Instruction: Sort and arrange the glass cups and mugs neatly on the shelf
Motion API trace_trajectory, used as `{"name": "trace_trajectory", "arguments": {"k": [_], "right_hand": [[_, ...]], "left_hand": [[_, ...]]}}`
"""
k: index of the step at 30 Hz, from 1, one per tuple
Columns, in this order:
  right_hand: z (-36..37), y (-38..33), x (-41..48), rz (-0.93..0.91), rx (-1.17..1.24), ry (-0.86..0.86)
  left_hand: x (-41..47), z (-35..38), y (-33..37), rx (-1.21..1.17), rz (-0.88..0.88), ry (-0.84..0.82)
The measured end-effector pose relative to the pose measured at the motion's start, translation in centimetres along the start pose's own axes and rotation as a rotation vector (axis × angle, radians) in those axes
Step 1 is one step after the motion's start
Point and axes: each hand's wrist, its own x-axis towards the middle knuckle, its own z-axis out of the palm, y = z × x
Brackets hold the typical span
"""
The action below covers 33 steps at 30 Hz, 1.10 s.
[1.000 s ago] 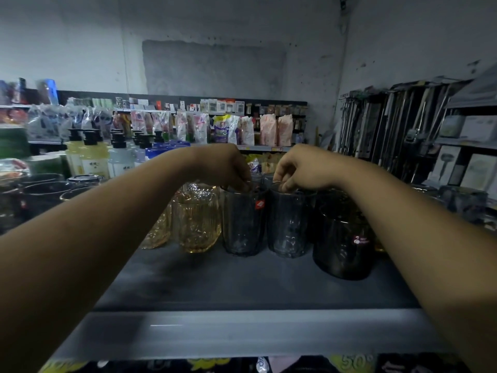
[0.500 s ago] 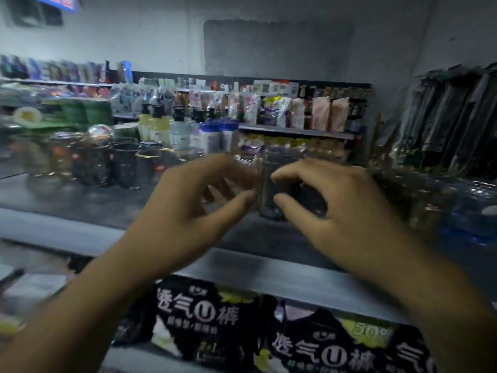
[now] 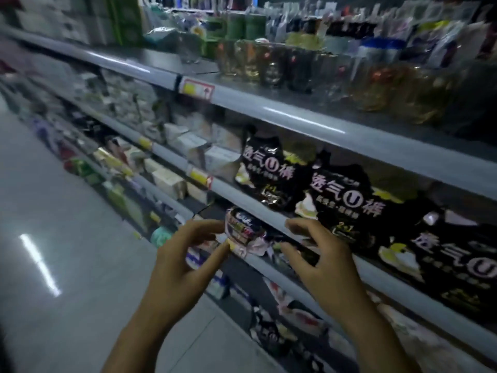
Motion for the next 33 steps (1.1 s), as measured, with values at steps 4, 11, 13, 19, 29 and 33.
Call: {"name": "trace_trajectory", "arguments": {"k": [4,11,13,19,29,33], "right_hand": [[6.7,-1.2,-2.1,0.078,0.069,-0.018],[16.9,-6.5,-1.5,-0.013,0.094,-0.145],[19.6,-7.8,0.5,-0.036,0.106,-0.186],[29.0,-9.5,9.9,-0.136,0.124,-0.268],[39.6,-17.0,30.8,-0.363,0.247,-0.456],[43.6,-18.6,36.4,-0.387,0.262,-0.485]], "left_hand": [[-4.4,-4.5,-3.5,-0.019,-0.098,0.075],[-8.8,-13.5,-8.6,0.046,-0.231,0.182],[-8.2,-15.9,-10.4,0.063,-0.252,0.219],[-4.3,-21.2,-17.3,0.167,-0.327,0.349],[7.5,-30.5,-24.0,0.346,-0.449,0.524],[11.5,-33.1,-27.5,0.338,-0.492,0.538]]}}
